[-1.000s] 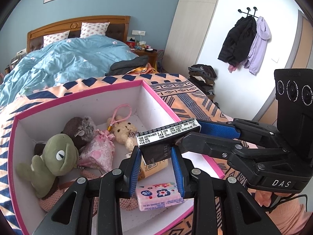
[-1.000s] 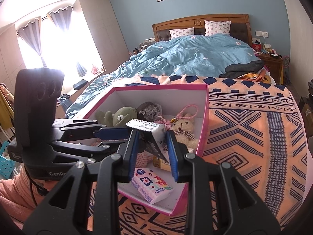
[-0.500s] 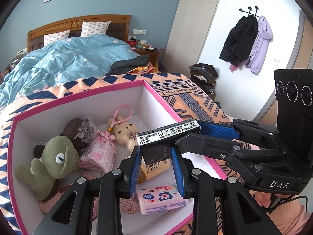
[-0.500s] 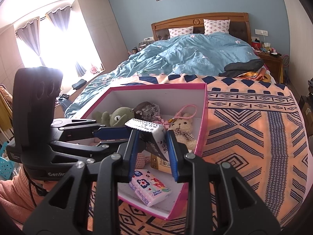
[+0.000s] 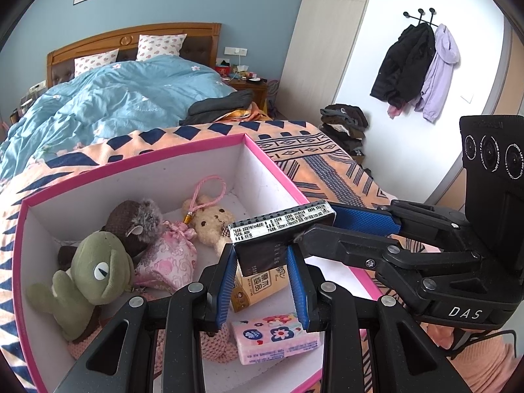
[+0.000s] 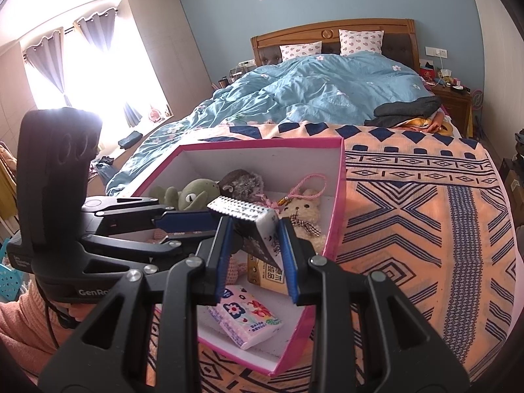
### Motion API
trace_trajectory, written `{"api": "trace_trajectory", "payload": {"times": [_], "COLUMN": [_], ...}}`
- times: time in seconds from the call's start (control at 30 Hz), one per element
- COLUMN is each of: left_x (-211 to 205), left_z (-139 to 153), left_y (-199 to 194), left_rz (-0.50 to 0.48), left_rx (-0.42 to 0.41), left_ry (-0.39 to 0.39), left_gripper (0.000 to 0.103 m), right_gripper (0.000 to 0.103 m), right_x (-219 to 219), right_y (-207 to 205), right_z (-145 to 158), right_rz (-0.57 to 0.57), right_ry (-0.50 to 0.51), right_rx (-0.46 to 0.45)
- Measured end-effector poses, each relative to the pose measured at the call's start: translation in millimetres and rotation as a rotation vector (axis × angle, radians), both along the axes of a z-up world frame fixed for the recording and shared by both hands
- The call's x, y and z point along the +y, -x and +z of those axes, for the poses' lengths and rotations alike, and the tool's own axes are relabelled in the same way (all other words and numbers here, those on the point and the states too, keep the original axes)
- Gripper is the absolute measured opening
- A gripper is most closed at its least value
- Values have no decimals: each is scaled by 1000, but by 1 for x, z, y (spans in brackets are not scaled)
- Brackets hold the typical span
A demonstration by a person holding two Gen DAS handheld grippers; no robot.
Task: Organize objects
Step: 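Lower the 'Face' box into the magenta box beside the tissue packs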
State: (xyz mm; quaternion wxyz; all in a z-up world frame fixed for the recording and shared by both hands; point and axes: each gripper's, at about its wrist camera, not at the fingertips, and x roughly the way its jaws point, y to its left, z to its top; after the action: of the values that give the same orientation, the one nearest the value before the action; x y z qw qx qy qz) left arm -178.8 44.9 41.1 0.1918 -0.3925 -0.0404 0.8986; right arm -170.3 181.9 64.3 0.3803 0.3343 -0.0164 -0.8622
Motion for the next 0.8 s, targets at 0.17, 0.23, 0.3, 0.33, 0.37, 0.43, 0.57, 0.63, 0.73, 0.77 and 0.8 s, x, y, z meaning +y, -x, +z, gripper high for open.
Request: {"api": "trace_trajectory", "payload": {"times": [0.17, 0.23, 0.3, 0.33, 0.37, 0.43, 0.57, 0.63, 0.73, 0.77, 0.8], "left_x": [-2, -2, -5, -4, -3, -3, -3, -5, -6, -5, -5], "left_z": [-1, -3, -5, -5, -6, -7, -11, -14, -18, -19, -20], "left_y": [3, 5, 8, 9, 11, 13, 20, 23, 27, 29, 30], "left_rz": [3, 5, 10, 14, 15, 22, 34, 45, 54, 59, 65], "left_rx": [-5, -10, -20, -25, -27, -38, -76, -99, -134, -143, -148], "left_ry": [3, 6, 6, 9, 12, 18, 10, 2, -7, -7, -6], "left_gripper": [30, 30, 30, 30, 30, 30, 30, 30, 30, 30, 30], "right_gripper": [32, 32, 32, 32, 32, 32, 32, 32, 32, 32, 32], "right_x": [-1, -2, -3, -3, -4, -5, -8, -10, -12, -12, -13], "right_y": [3, 4, 6, 7, 9, 12, 18, 22, 25, 27, 28], "right_z": [-1, -2, -3, -3, -4, -6, -9, -12, -16, -18, -19], "right_rz": [-5, -6, -8, -9, -10, -12, -12, -15, -18, -20, -25], "right_ry": [-5, -7, -10, -12, -15, -19, -29, -36, -47, -48, -49], "right_rx": [-2, -5, -8, -9, -14, -18, -33, -48, -59, -63, -67]}}
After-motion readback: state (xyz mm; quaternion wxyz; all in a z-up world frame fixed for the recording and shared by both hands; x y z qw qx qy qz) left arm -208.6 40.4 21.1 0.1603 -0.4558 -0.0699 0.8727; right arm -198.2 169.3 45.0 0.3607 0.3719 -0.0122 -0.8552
